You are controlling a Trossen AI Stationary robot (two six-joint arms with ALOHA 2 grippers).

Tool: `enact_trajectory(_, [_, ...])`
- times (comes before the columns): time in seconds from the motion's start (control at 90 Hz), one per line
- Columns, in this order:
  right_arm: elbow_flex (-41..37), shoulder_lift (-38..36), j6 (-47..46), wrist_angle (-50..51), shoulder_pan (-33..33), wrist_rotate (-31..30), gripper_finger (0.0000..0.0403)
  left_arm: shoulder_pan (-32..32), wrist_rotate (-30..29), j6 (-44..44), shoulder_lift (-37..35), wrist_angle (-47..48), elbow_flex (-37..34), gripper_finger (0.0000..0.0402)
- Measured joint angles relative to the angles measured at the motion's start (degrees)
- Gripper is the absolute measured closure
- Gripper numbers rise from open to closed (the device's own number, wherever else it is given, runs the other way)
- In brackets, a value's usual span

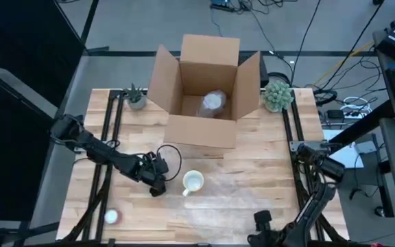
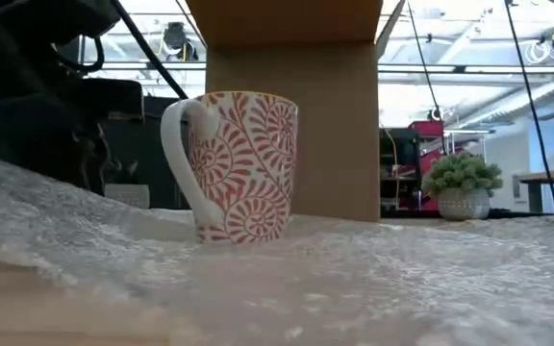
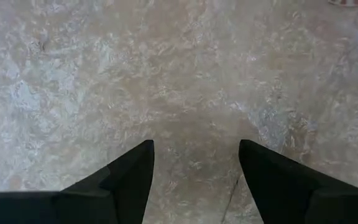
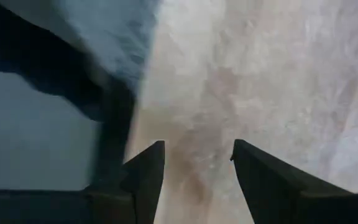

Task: Wrap mug
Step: Wrap the orange cup with the bubble wrap

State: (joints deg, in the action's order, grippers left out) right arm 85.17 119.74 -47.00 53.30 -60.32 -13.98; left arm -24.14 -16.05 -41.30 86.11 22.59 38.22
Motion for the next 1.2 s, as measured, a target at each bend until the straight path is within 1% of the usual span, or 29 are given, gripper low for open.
enact_trajectory(0.122, [0.42,2.27,2.49,0.1,0.57,-0.45,0.0235,0.0,0.0,0.02,-0.02,-0.26,0.04,0.0175])
enact_trajectory(0.222, [0.41,2.27,2.35,0.03,1.03,-0.37,0.0262,-0.01,0.0,0.07,-0.04,-0.28,0.04,0.0175])
enact_trajectory(0.278, [0.84,2.06,0.44,0.88,1.12,-0.75,0.0289,0.0,0.02,0.07,-0.04,-0.27,0.04,0.0175])
enact_trajectory(0.4, [2.01,2.01,-1.64,3.99,1.5,-5.5,0.0372,-0.04,0.13,0.09,-0.04,-1.07,0.04,0.0175])
enact_trajectory(0.456, [3.32,1.78,-1.68,4.31,1.72,-8.39,0.0392,-0.04,0.24,0.04,-0.07,-1.12,0.15,0.0175])
enact_trajectory(0.567, [6.22,1.57,-1.33,6.1,2.68,-13.07,0.0393,-0.37,0.67,0.15,-0.07,-1.12,0.6,0.0175])
enact_trajectory(0.678, [11.45,1.48,4.97,10.28,4.87,-16.82,0.0401,-0.53,2.09,0.17,-0.07,-0.84,1.75,0.0175])
enact_trajectory(0.822, [18.8,1.36,14.09,17.47,8.71,-26.93,0.0401,-1.22,2.56,1.3,-0.09,1.15,3.98,0.0175])
enact_trajectory(0.922, [22.61,1.29,20.27,19.51,12.14,-33.76,0.0402,-1.29,2.49,1.67,-0.11,4.28,5.05,0.0175])
enact_trajectory(0.956, [23.48,1.29,22.17,19.31,13.53,-35.18,0.0402,-1.28,2.35,1.76,-0.11,5.79,5.09,0.0175])
enact_trajectory(1.089, [24.04,1.25,31.37,14.51,19.75,-35.91,0.0402,-1.1,0.35,2.67,-0.11,11.02,5.09,0.0175])
enact_trajectory(1.2, [24.04,1.27,39.23,9.05,24.89,-35.88,0.0402,-0.96,0.11,2.7,-0.11,11.26,5.11,0.0175])
